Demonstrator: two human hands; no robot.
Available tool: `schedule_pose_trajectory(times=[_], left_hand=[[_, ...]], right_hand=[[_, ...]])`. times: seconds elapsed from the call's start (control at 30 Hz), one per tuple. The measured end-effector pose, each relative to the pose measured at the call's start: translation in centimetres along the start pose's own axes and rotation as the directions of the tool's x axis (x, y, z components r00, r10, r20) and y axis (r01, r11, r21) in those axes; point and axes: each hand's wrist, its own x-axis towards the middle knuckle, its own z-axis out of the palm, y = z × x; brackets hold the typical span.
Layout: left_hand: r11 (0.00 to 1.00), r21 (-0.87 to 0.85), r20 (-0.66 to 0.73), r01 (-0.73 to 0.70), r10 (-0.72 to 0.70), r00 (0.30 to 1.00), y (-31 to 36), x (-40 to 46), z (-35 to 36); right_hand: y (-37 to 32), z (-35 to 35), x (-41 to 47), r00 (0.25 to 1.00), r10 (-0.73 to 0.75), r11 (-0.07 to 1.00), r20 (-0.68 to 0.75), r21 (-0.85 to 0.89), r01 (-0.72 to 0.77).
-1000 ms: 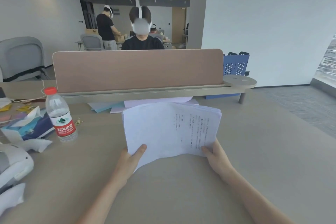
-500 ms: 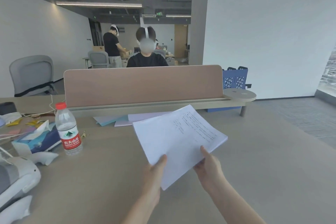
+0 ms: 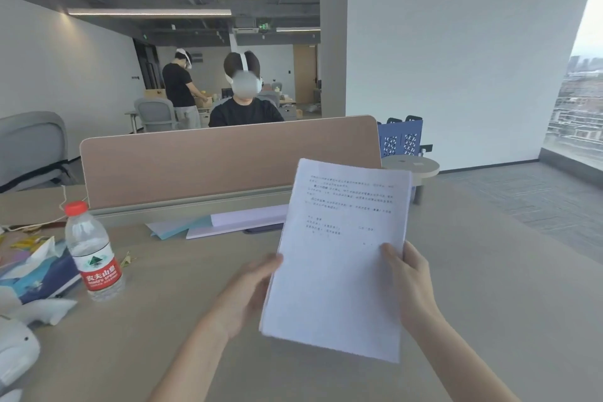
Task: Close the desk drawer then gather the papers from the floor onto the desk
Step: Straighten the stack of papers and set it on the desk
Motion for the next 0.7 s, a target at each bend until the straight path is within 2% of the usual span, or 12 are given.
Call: schedule_pose_trajectory(times=[0.1,0.2,0.3,0.5,0.6,0.7], left_hand=[[0.981,0.192,-0.040,-0.025,0.034,0.999,-0.7,0.9,1.6],[0.986,0.127,-0.140,-0.111,0.128,0.982,-2.0,1.7,3.0],[0.987,0.028,-0.192,-0.158,0.160,0.968,-2.8,2.1,4.2],[0.998,0.027,-0.358,-0.049,0.055,0.932,-6.6,2.7,6.2],[0.996,0.065,-0.370,-0.058,0.078,0.926,-6.4,3.1,6.6],[0.992,0.121,-0.324,-0.026,0.065,0.944,-6.2,4.1,7.2]], right_hand=[[-1.3,-0.4,-0.6,0.993,-0.111,0.992,0.049,-0.054,0.114],[-2.4,-0.5,-1.4,0.976,-0.202,0.973,0.078,-0.096,0.209],[-2.4,-0.8,-1.8,0.963,-0.250,0.960,0.100,-0.105,0.260],[2.5,-1.5,-1.6,0.975,-0.147,0.962,0.167,-0.207,0.181],[3.5,-2.4,-1.3,0.984,-0.104,0.966,0.142,-0.221,0.134],[3.5,-3.4,-0.4,0.995,-0.085,0.968,0.047,-0.232,0.093]])
